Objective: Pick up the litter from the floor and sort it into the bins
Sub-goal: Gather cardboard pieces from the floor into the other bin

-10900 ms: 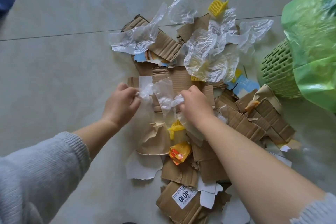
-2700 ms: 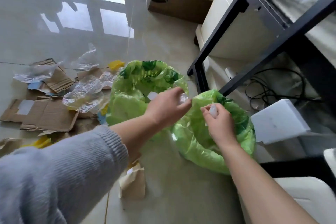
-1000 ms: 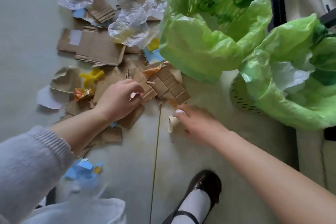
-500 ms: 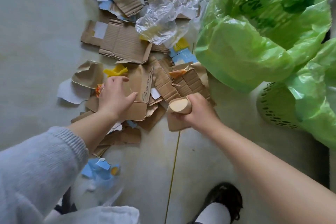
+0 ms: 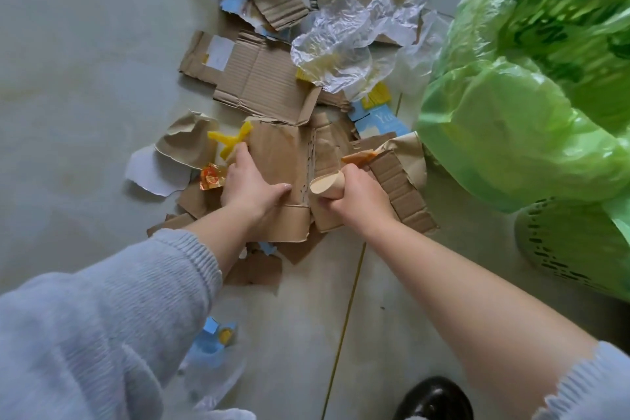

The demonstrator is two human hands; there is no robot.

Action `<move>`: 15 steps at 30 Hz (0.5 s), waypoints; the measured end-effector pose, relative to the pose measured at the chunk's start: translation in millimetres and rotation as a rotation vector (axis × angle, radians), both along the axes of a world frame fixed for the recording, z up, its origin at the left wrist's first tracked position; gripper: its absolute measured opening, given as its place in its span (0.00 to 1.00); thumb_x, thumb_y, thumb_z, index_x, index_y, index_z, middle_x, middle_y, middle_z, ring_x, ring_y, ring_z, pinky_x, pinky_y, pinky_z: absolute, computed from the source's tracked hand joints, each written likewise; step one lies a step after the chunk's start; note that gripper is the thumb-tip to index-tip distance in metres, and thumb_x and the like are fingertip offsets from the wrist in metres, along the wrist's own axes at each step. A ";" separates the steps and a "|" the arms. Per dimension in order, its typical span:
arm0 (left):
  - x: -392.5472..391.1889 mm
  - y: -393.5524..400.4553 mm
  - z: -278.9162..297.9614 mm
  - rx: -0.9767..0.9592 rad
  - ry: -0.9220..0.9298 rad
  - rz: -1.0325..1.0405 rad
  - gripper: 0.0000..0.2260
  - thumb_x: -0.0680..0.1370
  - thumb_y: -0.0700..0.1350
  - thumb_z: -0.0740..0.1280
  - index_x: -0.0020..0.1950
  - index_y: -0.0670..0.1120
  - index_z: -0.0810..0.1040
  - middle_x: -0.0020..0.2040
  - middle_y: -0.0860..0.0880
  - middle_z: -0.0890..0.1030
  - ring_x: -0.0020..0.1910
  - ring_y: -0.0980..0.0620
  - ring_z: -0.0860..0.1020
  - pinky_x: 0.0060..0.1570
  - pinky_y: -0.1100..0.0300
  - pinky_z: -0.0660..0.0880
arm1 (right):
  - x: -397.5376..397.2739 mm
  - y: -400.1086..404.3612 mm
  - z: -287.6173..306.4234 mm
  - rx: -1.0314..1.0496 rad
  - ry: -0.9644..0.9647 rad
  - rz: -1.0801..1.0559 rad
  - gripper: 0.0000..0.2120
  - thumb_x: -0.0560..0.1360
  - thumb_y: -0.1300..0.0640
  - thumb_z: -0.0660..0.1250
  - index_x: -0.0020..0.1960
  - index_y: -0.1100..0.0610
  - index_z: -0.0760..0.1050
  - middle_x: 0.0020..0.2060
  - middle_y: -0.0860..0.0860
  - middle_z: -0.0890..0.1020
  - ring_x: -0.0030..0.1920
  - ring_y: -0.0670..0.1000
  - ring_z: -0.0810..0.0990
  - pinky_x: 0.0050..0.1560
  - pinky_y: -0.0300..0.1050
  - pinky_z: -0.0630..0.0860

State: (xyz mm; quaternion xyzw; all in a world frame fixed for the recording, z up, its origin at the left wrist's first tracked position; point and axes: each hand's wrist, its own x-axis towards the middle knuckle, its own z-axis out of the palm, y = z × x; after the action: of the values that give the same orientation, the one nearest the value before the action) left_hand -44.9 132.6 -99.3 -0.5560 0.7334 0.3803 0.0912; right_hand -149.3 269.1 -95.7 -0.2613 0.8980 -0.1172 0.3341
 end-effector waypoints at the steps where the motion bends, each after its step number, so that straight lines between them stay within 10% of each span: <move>1: 0.9 -1.9 0.4 0.029 0.056 0.027 0.43 0.65 0.50 0.77 0.73 0.45 0.56 0.70 0.43 0.68 0.68 0.43 0.67 0.67 0.47 0.67 | 0.4 0.6 0.7 -0.015 -0.020 -0.023 0.24 0.68 0.46 0.72 0.57 0.55 0.68 0.53 0.55 0.79 0.57 0.58 0.75 0.53 0.50 0.72; 7: 18.6 -12.4 16.3 -0.029 0.237 0.063 0.19 0.71 0.49 0.72 0.59 0.45 0.74 0.54 0.47 0.79 0.52 0.49 0.76 0.51 0.56 0.72 | 6.7 28.7 16.7 -0.226 -0.167 -0.224 0.39 0.64 0.50 0.76 0.69 0.48 0.61 0.57 0.49 0.79 0.59 0.54 0.76 0.54 0.45 0.73; 11: 21.8 -9.4 27.7 0.119 0.314 0.120 0.06 0.73 0.50 0.69 0.46 0.49 0.79 0.38 0.53 0.81 0.37 0.54 0.78 0.35 0.61 0.72 | -5.4 66.0 26.9 -0.289 -0.130 -0.285 0.18 0.62 0.52 0.78 0.50 0.47 0.76 0.44 0.43 0.80 0.51 0.51 0.79 0.44 0.40 0.72; 15: 11.9 3.5 25.9 0.257 0.275 0.144 0.06 0.74 0.49 0.68 0.48 0.49 0.78 0.44 0.48 0.82 0.41 0.51 0.80 0.38 0.58 0.77 | -27.9 93.1 23.2 -0.155 0.019 -0.263 0.20 0.63 0.51 0.77 0.52 0.56 0.78 0.60 0.53 0.74 0.60 0.53 0.73 0.53 0.38 0.66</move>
State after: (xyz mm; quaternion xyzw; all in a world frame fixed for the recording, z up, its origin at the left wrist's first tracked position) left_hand -33.1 136.1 -73.5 -0.5337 0.6427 0.5486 0.0331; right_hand -177.2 362.2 -72.5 -0.1677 0.9159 -0.2261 0.2862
